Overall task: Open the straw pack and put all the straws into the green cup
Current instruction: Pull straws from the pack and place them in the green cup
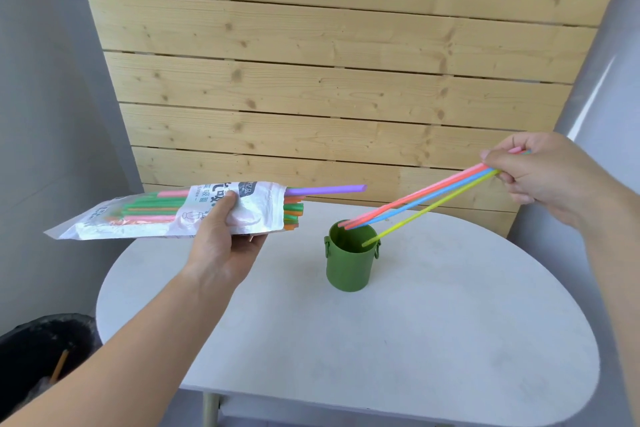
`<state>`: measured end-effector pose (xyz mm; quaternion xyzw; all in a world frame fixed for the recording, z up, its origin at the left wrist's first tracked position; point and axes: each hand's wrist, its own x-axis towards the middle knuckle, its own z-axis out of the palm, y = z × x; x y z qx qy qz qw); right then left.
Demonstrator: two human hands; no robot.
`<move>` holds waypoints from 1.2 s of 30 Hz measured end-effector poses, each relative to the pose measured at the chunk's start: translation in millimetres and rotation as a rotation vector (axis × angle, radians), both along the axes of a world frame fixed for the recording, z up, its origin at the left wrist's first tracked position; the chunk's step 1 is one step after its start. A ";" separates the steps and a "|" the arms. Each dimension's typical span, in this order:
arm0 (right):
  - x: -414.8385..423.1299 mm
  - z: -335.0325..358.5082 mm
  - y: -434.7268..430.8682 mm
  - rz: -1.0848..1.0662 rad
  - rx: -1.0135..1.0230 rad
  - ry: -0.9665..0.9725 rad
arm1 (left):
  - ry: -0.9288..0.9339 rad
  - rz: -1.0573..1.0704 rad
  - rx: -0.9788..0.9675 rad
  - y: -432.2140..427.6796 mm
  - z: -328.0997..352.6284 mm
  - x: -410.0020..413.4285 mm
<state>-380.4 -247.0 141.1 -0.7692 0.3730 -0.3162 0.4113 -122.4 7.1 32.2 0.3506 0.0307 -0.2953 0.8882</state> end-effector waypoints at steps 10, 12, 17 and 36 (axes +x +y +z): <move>52.4 -19.8 14.0 0.096 -0.018 0.105 | 0.000 -0.029 0.018 -5.2 -4.1 -5.3; 57.4 -20.7 12.7 0.116 -0.029 0.125 | -0.001 -0.027 0.019 -3.9 -4.4 -3.8; 71.2 -25.9 12.6 0.138 -0.035 0.081 | -0.016 -0.032 0.026 -1.3 -8.5 1.4; 87.3 -65.4 32.6 -0.093 0.300 -0.027 | -0.014 -0.058 0.006 -5.4 2.4 -15.7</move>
